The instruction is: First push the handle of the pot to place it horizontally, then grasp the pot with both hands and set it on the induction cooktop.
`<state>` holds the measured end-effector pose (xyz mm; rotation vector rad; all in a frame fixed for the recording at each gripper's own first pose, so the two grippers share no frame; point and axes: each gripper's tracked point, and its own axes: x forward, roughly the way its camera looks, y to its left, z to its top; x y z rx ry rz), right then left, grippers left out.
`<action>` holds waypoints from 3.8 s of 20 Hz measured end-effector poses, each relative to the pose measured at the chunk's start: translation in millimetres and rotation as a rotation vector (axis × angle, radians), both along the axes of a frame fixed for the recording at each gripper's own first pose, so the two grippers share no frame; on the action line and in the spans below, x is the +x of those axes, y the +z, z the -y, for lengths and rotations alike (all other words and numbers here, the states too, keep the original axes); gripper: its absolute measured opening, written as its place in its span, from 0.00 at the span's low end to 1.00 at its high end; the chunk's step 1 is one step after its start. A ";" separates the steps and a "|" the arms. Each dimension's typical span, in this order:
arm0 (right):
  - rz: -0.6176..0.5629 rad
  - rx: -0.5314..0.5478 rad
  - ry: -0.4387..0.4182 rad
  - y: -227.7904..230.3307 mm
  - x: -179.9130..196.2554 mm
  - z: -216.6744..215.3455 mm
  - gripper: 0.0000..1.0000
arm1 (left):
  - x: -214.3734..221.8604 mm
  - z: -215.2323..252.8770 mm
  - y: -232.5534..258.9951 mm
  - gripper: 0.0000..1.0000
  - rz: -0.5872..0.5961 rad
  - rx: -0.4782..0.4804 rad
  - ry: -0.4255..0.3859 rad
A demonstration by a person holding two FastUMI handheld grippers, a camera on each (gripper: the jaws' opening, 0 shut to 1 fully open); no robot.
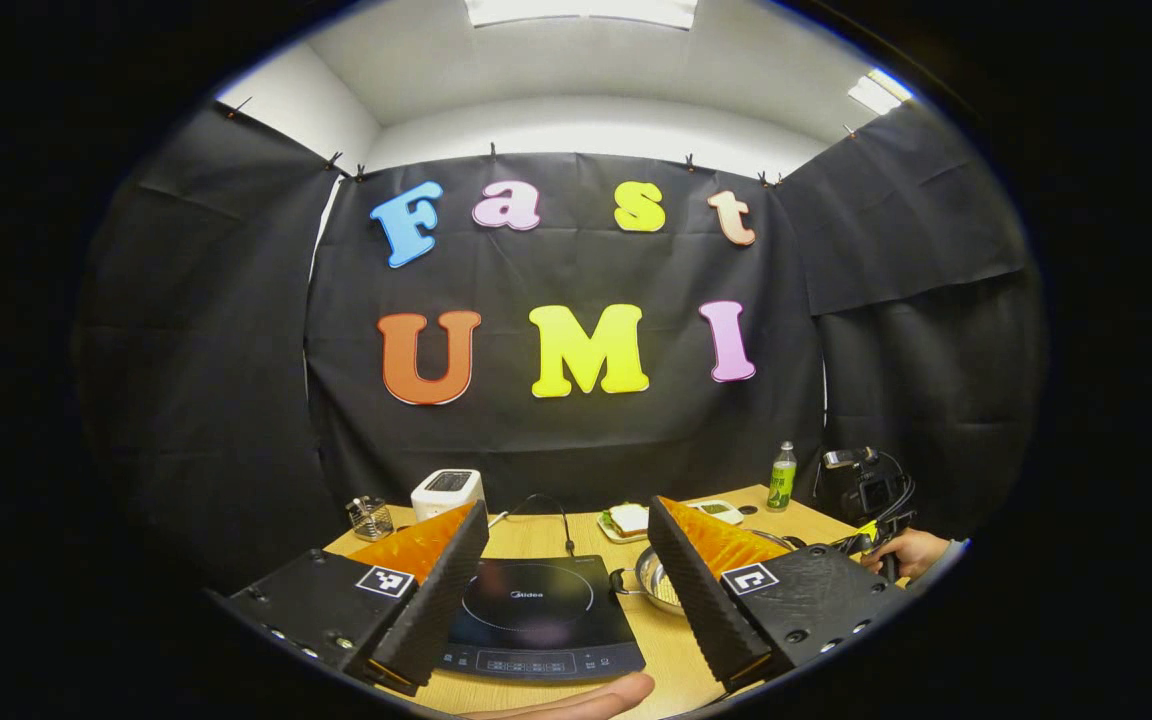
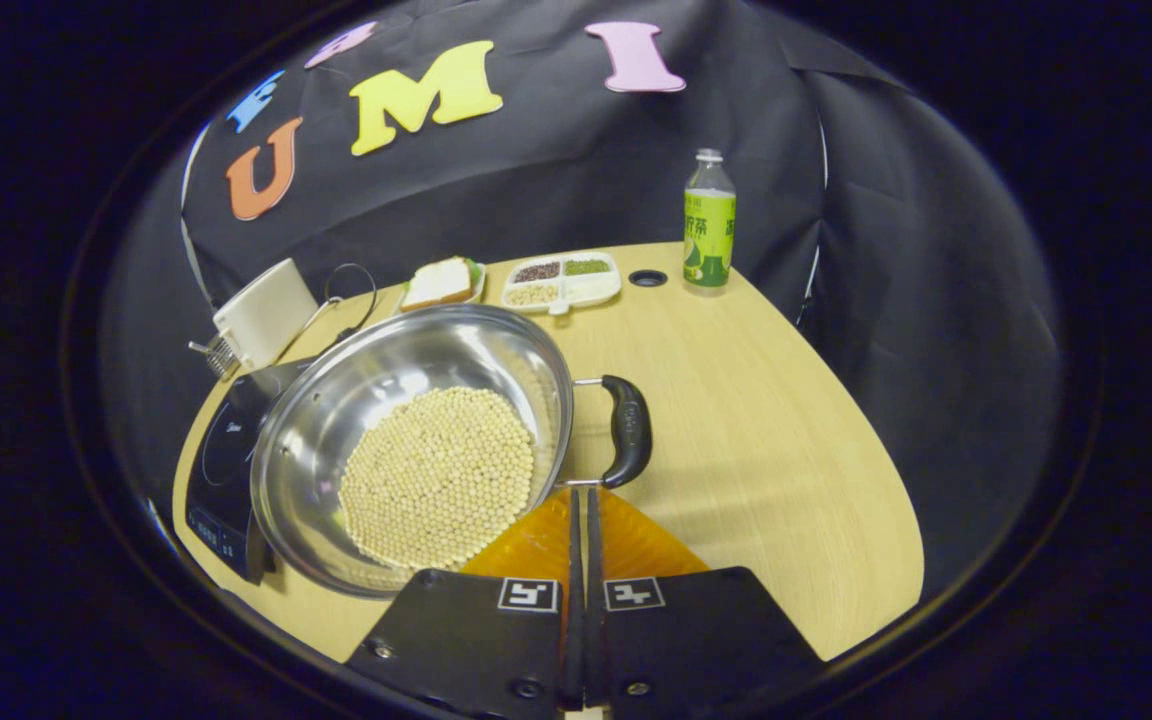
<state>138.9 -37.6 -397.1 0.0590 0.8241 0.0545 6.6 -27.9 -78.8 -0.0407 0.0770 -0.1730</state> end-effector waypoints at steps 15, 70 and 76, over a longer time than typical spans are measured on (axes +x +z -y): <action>0.223 -0.002 -0.020 58.8 30.6 16.6 0.75 | 91.9 74.3 -79.3 0.96 -0.198 -0.032 -0.065; 0.007 0.076 -0.068 26.7 8.8 17.7 0.60 | 137.7 143.2 -243.5 0.55 -0.673 -0.019 -0.133; 0.030 0.095 -0.054 57.1 -10.7 -5.0 0.61 | 120.0 116.0 -210.4 0.54 -0.614 -0.014 -0.118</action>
